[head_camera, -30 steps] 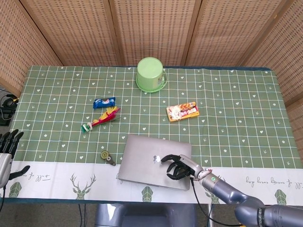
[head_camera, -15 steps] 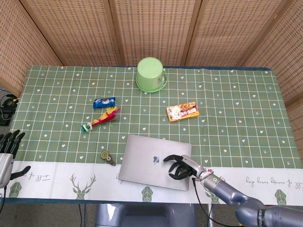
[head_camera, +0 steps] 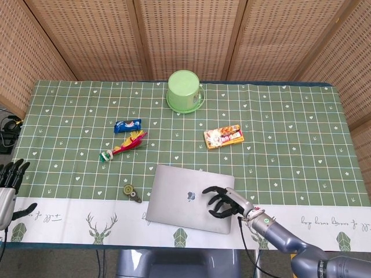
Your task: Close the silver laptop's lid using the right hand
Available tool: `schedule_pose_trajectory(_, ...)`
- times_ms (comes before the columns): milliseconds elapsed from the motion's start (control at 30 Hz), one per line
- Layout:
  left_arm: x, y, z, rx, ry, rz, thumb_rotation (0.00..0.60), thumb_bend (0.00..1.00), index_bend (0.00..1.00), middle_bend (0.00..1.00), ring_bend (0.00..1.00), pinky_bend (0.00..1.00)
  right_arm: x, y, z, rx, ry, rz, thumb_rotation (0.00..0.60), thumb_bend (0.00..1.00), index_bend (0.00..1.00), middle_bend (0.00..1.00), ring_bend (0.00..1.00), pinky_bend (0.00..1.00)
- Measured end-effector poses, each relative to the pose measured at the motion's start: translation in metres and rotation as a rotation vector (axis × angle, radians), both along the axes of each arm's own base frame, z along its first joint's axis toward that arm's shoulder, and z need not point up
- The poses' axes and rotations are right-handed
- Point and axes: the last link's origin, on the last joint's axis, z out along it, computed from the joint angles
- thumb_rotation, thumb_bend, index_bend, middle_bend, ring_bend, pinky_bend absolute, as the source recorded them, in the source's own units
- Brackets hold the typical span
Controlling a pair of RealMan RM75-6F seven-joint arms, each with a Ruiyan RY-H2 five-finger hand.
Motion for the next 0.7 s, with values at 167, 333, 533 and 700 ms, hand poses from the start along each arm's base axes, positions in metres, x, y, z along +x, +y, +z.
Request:
schedule_pose_trajectory(167,0.000,0.000,0.000,-0.002,0.001,-0.001,0.600,0.05,0.00,0.00,0.00,0.00,-0.004,-0.008,0.019,-0.178,0.042,0.072,0.600,0.41,0.09,0.02,0.08,0.03)
schedule_pose_trajectory(333,0.000,0.000,-0.001,-0.005,0.006,0.002,0.600,0.05,0.00,0.00,0.00,0.00,-0.014,-0.010,0.047,-0.431,0.145,0.194,0.600,0.35,0.00,0.00,0.00,0.00)
schedule_pose_trajectory(533,0.001,0.000,-0.003,-0.005,0.018,-0.001,0.600,0.05,0.00,0.00,0.00,0.00,-0.040,0.004,0.083,-0.711,0.321,0.309,0.600,0.22,0.00,0.00,0.00,0.00)
schedule_pose_trajectory(700,0.000,0.000,-0.003,-0.004,0.026,0.005,0.600,0.03,0.00,0.00,0.00,0.00,-0.067,0.020,0.102,-0.829,0.533,0.372,0.600,0.20,0.00,0.00,0.00,0.00)
